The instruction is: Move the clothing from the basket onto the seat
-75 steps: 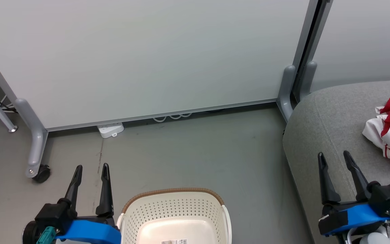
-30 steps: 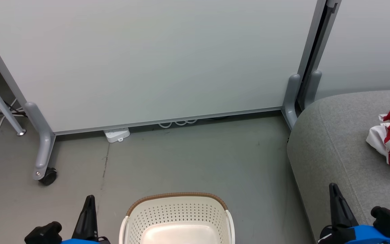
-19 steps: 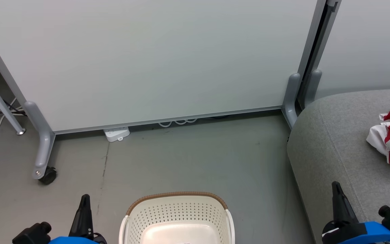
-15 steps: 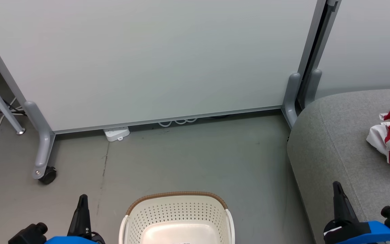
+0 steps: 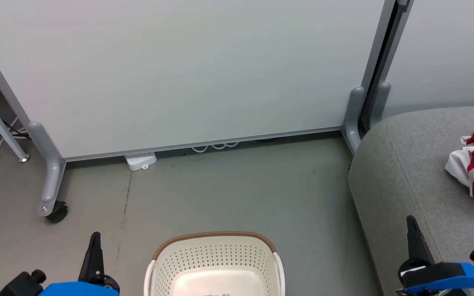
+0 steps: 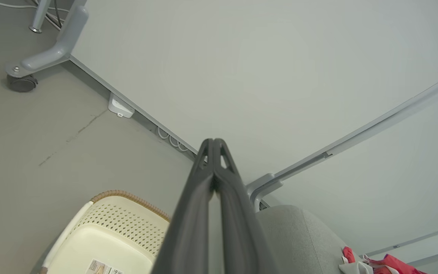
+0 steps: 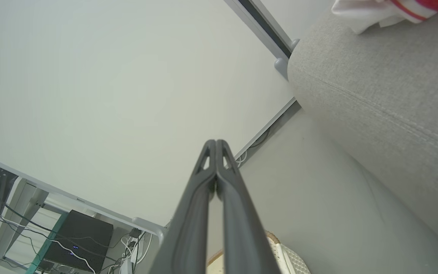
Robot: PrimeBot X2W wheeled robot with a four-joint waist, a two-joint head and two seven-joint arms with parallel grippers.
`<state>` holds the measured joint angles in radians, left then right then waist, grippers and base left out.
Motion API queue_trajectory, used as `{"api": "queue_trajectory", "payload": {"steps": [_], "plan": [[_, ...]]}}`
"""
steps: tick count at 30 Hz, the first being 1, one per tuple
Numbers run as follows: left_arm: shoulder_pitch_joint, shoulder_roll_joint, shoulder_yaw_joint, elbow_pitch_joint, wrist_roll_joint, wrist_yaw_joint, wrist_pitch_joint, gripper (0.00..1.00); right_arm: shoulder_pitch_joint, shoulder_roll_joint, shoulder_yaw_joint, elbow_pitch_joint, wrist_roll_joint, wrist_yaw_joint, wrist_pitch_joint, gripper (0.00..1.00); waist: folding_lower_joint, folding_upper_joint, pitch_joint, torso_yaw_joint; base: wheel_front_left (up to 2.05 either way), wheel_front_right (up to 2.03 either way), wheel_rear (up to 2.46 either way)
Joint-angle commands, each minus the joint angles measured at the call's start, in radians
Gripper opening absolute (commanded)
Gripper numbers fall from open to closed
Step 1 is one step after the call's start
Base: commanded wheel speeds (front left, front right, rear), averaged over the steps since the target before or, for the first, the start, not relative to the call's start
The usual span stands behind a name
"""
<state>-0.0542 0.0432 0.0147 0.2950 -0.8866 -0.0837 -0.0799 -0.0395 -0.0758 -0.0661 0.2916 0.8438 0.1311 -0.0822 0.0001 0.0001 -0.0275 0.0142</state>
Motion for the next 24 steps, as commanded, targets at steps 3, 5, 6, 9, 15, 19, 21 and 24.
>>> {"api": "queue_trajectory", "payload": {"steps": [3,5,6,9,15,19,21,24], "plan": [[-0.030,0.006,0.011,-0.017,-0.051,-0.009,0.013,0.00,-0.030,0.001,-0.006,-0.018,0.055,0.000,0.013,0.00,0.0000,-0.0001,0.001,0.000,0.00,0.00,0.00],[-0.031,0.006,0.014,-0.019,-0.075,-0.010,0.019,0.00,-0.032,0.002,-0.008,-0.019,0.079,0.000,0.020,0.00,0.0000,-0.0001,0.002,-0.001,0.00,0.00,0.00],[-0.032,0.006,0.016,-0.019,-0.087,-0.011,0.022,0.00,-0.033,0.003,-0.008,-0.020,0.092,0.000,0.023,0.00,0.0000,-0.0001,0.002,-0.001,0.00,0.00,0.00],[-0.033,0.006,0.021,-0.021,-0.121,-0.014,0.031,0.00,-0.036,0.004,-0.011,-0.022,0.128,0.000,0.032,0.00,0.0000,-0.0001,0.003,-0.002,0.00,0.00,0.00],[-0.037,0.007,0.030,-0.025,-0.186,-0.017,0.049,0.00,-0.040,0.006,-0.015,-0.025,0.197,0.000,0.050,0.00,0.0000,-0.0001,0.006,-0.003,0.00,0.00,0.00],[-0.039,0.007,0.036,-0.027,-0.227,-0.019,0.061,0.00,-0.044,0.008,-0.018,-0.027,0.241,0.000,0.062,0.00,0.0000,-0.0001,0.007,-0.003,0.00,0.00,0.00],[-0.041,0.007,0.038,-0.028,-0.248,-0.021,0.066,0.00,-0.046,0.009,-0.019,-0.028,0.263,0.000,0.067,0.00,0.0000,-0.0001,0.008,-0.004,0.00,0.00,0.00],[-0.041,0.007,0.042,-0.030,-0.278,-0.023,0.074,0.00,-0.047,0.010,-0.021,-0.029,0.294,0.000,0.076,0.00,0.0000,-0.0001,0.009,-0.004,0.00,0.00,0.00]]}}
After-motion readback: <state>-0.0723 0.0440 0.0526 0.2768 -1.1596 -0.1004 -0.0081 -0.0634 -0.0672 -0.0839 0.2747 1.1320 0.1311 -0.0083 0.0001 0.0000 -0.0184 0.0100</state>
